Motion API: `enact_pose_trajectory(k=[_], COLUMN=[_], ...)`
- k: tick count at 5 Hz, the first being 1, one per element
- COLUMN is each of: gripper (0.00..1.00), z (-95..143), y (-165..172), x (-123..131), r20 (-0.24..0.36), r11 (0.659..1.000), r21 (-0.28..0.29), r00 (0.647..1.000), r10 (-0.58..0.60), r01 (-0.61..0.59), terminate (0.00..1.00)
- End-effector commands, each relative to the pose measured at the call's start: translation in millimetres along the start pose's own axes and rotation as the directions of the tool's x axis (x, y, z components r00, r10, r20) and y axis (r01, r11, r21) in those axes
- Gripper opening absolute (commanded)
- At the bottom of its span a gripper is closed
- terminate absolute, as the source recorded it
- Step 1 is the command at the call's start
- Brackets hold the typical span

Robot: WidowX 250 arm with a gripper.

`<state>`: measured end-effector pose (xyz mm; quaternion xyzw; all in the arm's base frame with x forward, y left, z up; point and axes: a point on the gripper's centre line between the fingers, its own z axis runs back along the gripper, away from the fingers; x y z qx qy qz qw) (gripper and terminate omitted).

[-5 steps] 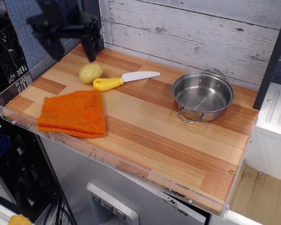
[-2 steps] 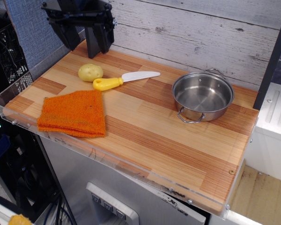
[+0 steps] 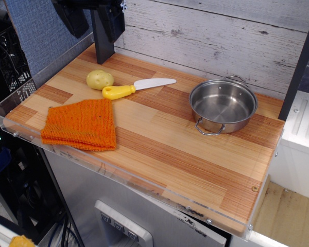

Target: Move the orange cloth and place it below the knife.

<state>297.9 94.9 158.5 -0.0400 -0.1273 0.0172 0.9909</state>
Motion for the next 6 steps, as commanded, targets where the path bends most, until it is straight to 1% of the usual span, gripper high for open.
enact_pose_trajectory(k=[1,5,6], gripper=[1.0,1.0,1.0], z=[12.8,12.8,12.8], y=[3.9,3.9,3.9], x=[-5.8,-5.8,-5.8], r20=[0.032,0.032,0.032], r11=[1.0,1.0,1.0], r21=[0.01,0.01,0.01], r00=[0.999,0.999,0.999], r10=[-0.007,-0.007,-0.007], r01=[0.006,0.006,0.006], terminate=[0.0,0.0,1.0])
